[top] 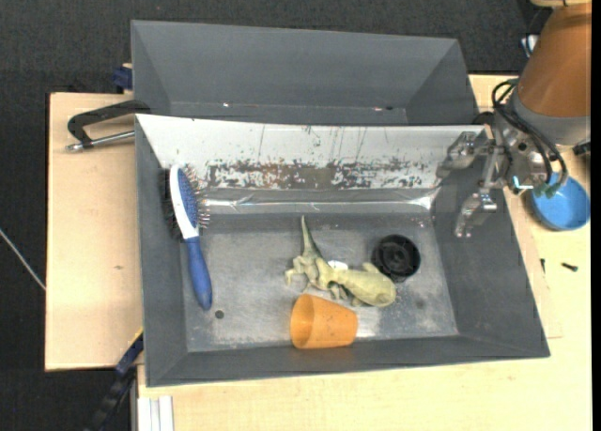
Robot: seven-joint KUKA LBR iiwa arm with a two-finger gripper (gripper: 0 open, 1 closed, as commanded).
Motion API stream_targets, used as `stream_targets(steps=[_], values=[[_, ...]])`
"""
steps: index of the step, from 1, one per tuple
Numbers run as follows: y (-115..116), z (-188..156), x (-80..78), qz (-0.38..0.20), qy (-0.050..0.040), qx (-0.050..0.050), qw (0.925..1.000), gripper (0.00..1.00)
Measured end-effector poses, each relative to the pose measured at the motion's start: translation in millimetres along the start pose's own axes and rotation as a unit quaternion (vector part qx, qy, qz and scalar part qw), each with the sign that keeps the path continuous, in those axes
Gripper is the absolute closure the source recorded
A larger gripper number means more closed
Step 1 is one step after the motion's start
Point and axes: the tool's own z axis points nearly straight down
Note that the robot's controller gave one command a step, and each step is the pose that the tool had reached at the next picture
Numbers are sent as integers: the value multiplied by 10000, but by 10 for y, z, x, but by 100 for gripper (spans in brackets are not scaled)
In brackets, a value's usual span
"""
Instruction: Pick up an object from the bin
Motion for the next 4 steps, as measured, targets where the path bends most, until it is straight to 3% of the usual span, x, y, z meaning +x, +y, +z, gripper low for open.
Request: stream_targets(steps=[1,2,3,4], values=[[201,1004,514,-147,12,-7,9999,0],[418,1377,787,-22,-121,20,9999,0],[421,1373,775,-23,-146,23,9999,100],[394,61,776,-1188,-88,25,9929,100]])
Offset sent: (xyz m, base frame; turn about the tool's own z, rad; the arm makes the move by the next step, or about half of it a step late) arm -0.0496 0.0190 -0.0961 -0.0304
